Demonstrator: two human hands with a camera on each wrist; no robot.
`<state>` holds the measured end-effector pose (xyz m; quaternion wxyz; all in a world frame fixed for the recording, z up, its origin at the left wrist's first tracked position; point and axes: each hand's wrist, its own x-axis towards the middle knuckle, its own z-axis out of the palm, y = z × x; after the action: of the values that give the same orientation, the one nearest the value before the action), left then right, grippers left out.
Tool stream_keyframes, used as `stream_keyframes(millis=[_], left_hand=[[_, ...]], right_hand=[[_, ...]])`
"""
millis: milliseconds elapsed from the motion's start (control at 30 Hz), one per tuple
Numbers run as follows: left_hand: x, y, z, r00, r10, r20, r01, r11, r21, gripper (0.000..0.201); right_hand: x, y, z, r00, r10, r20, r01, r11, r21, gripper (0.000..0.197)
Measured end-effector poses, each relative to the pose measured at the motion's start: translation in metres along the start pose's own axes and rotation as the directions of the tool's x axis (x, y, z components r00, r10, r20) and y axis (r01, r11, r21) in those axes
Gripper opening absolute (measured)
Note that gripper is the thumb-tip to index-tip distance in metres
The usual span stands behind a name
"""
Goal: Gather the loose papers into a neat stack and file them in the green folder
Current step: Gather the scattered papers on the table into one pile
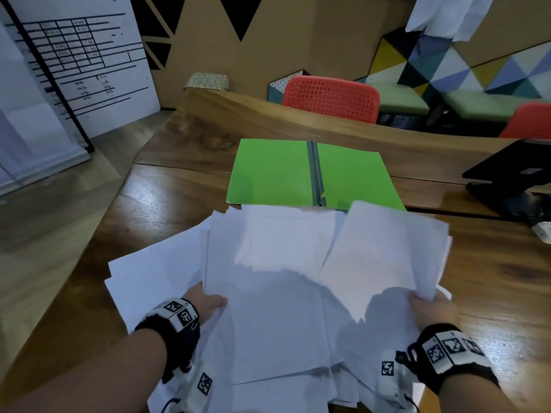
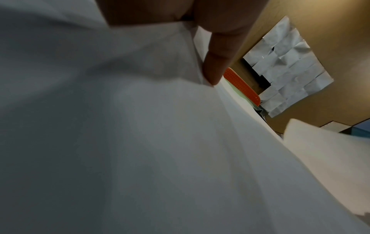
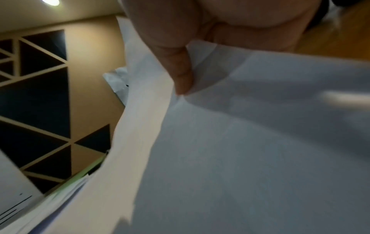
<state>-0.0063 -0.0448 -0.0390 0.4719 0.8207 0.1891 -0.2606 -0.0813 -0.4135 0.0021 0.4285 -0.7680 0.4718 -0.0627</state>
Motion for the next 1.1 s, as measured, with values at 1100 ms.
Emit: stream_keyframes(millis=[1100], left_hand=[[0.013,-0.01,0.002,0.999,0.026,0.038,-0.025,0.999,-0.037,0.022]], right_hand=[[0.019,-0.014,0.018,0.969,0.223,0.103,-0.201,0.961,-0.191,0.057]])
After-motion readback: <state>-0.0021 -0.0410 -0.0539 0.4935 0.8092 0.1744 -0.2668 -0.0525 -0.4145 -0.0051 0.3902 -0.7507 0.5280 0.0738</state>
